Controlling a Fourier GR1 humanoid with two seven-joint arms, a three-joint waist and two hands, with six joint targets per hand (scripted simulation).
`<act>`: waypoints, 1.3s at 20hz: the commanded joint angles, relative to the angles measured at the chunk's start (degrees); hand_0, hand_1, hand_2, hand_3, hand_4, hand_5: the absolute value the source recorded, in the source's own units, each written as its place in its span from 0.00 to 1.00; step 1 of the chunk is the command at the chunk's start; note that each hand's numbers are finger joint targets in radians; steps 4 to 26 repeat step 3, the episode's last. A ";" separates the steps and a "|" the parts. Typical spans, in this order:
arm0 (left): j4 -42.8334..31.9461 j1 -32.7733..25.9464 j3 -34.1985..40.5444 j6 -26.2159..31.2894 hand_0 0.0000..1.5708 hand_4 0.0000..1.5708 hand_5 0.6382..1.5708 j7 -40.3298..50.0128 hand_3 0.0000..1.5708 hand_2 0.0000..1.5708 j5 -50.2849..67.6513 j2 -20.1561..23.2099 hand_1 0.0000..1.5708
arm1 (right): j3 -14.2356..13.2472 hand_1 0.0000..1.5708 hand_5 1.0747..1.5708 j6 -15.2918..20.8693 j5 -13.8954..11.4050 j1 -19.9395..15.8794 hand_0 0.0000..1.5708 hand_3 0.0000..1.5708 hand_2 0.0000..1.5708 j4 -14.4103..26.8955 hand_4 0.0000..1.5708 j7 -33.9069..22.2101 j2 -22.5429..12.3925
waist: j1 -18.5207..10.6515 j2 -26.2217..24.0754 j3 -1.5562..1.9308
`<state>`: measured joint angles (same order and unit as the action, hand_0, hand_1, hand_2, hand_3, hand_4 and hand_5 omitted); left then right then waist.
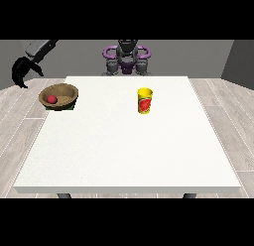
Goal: Pick the cup and pour the ball into the bowl, then pick the bowl and place it on the pad
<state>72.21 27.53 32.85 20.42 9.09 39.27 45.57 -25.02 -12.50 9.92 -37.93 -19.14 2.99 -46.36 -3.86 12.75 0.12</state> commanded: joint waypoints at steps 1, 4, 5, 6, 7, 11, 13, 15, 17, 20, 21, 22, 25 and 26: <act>1.16 -3.23 -3.77 -1.27 0.00 0.63 1.00 2.26 0.00 0.00 -0.65 -5.01 0.00 | 0.99 0.00 0.36 -3.29 -0.14 -1.58 0.00 0.00 0.00 -2.18 0.28 -2.71 -2.01 | 0.47 -9.39 -0.16; -3.72 -3.27 -4.77 -2.39 0.00 0.63 1.00 2.32 0.00 0.00 -3.66 -4.41 0.00 | 3.04 0.00 0.29 -2.36 -0.19 -5.84 0.00 0.00 0.00 -6.50 0.45 -3.43 4.51 | 3.99 -14.90 -0.45; -3.72 -3.27 -4.77 -2.39 0.00 0.63 1.00 2.32 0.00 0.00 -3.66 -4.41 0.00 | 3.04 0.00 0.29 -2.36 -0.19 -5.84 0.00 0.00 0.00 -6.50 0.45 -3.43 4.51 | 3.99 -14.90 -0.45; -3.72 -3.27 -4.77 -2.39 0.00 0.63 1.00 2.32 0.00 0.00 -3.66 -4.41 0.00 | 3.04 0.00 0.29 -2.36 -0.19 -5.84 0.00 0.00 0.00 -6.50 0.45 -3.43 4.51 | 3.99 -14.90 -0.45; -3.72 -3.27 -4.77 -2.39 0.00 0.63 1.00 2.32 0.00 0.00 -3.66 -4.41 0.00 | 3.04 0.00 0.29 -2.36 -0.19 -5.84 0.00 0.00 0.00 -6.50 0.45 -3.43 4.51 | 3.99 -14.90 -0.45; -3.72 -3.27 -4.77 -2.39 0.00 0.63 1.00 2.32 0.00 0.00 -3.66 -4.41 0.00 | 3.04 0.00 0.29 -2.36 -0.19 -5.84 0.00 0.00 0.00 -6.50 0.45 -3.43 4.51 | 3.99 -14.90 -0.45; -3.72 -3.27 -4.77 -2.39 0.00 0.63 1.00 2.32 0.00 0.00 -3.66 -4.41 0.00 | 3.04 0.00 0.29 -2.36 -0.19 -5.84 0.00 0.00 0.00 -6.50 0.45 -3.43 4.51 | 3.99 -14.90 -0.45; -3.72 -3.27 -4.77 -2.39 0.00 0.63 1.00 2.32 0.00 0.00 -3.66 -4.41 0.00 | 3.04 0.00 0.29 -2.36 -0.19 -5.84 0.00 0.00 0.00 -6.50 0.45 -3.43 4.51 | 3.99 -14.90 -0.45; -3.72 -3.27 -4.77 -2.39 0.00 0.63 1.00 2.32 0.00 0.00 -3.66 -4.41 0.00 | 3.04 0.00 0.29 -2.36 -0.19 -5.84 0.00 0.00 0.00 -6.50 0.45 -3.43 4.51 | 3.99 -14.90 -0.45; -3.72 -3.27 -4.77 -2.39 0.00 0.63 1.00 2.32 0.00 0.00 -3.66 -4.41 0.00 | 3.04 0.00 0.29 -2.36 -0.19 -5.84 0.00 0.00 0.00 -6.50 0.45 -3.43 4.51 | 3.99 -14.90 -0.45; -3.72 -3.27 -4.77 -2.39 0.00 0.63 1.00 2.32 0.00 0.00 -3.66 -4.41 0.00 | 3.04 0.00 0.29 -2.36 -0.19 -5.84 0.00 0.00 0.00 -6.50 0.45 -3.43 4.51 | 3.99 -14.90 -0.45; -3.72 -3.27 -4.77 -2.39 0.00 0.63 1.00 2.32 0.00 0.00 -3.66 -4.41 0.00 | 3.04 0.00 0.29 -2.36 -0.19 -5.84 0.00 0.00 0.00 -6.50 0.45 -3.43 4.51 | 3.99 -14.90 -0.45; -3.72 -3.27 -4.77 -2.39 0.00 0.63 1.00 2.32 0.00 0.00 -3.66 -4.41 0.00 | 3.04 0.00 0.29 -2.36 -0.19 -5.84 0.00 0.00 0.00 -6.50 0.45 -3.43 4.51 | 3.99 -14.90 -0.45; -3.72 -3.27 -4.77 -2.39 0.00 0.63 1.00 2.32 0.00 0.00 -3.66 -4.41 0.00 | 3.04 0.00 0.29 -2.36 -0.19 -5.84 0.00 0.00 0.00 -6.50 0.45 -3.43 4.51 | 3.99 -14.90 -0.45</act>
